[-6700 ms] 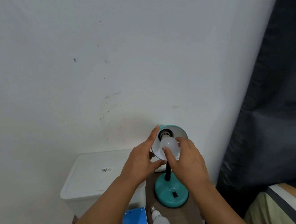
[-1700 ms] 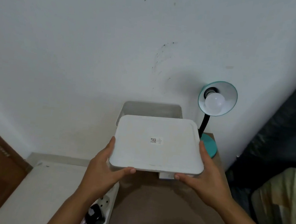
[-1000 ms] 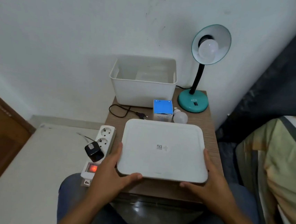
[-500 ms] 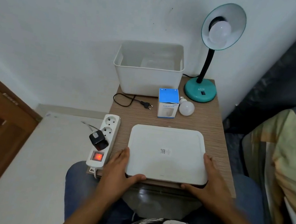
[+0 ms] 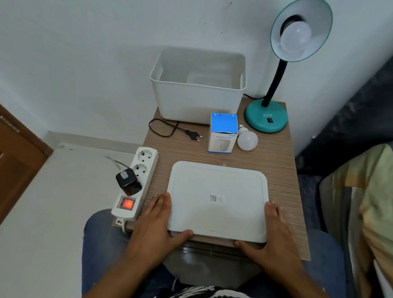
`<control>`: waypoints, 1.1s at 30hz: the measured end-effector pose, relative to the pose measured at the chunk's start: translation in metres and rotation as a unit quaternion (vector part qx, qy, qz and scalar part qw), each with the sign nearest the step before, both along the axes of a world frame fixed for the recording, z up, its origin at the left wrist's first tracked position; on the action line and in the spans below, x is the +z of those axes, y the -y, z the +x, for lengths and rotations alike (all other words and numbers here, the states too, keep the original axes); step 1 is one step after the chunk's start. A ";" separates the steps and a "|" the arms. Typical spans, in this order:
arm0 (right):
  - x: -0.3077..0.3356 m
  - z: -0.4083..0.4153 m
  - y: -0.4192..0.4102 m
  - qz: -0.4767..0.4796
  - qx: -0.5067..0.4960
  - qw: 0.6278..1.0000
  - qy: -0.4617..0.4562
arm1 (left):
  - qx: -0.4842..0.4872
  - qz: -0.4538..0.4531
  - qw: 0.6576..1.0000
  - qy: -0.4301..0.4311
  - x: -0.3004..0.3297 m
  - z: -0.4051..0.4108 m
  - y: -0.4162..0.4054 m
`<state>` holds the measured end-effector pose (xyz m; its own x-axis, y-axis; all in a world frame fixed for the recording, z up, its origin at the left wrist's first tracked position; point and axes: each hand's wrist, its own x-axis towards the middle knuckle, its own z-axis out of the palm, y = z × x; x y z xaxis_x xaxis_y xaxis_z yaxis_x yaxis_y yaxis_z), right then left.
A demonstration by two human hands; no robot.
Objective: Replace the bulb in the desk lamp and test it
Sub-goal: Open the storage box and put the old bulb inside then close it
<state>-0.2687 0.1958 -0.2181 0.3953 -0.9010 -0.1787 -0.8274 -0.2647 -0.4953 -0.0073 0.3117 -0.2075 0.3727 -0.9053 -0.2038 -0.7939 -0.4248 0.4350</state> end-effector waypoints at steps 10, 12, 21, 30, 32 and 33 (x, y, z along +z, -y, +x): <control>-0.001 -0.002 0.003 0.012 -0.002 0.999 0.044 | 0.027 0.017 0.998 -0.047 0.010 0.000 0.014; 0.005 0.000 0.010 0.008 -0.029 0.996 0.078 | 0.032 -0.004 0.998 -0.050 0.014 0.001 0.022; 0.029 0.033 0.084 -0.022 -0.070 0.994 0.080 | 0.075 -0.138 0.984 -0.081 0.073 0.048 0.105; 0.053 0.087 0.152 -0.069 0.004 0.985 0.161 | 0.071 -0.147 0.986 0.020 0.111 0.127 0.193; 0.057 0.097 0.165 -0.092 0.001 0.986 0.141 | 0.077 -0.127 0.989 0.018 0.116 0.136 0.207; 0.056 0.101 0.171 -0.076 -0.017 0.987 0.138 | 0.083 -0.118 0.989 0.010 0.118 0.141 0.213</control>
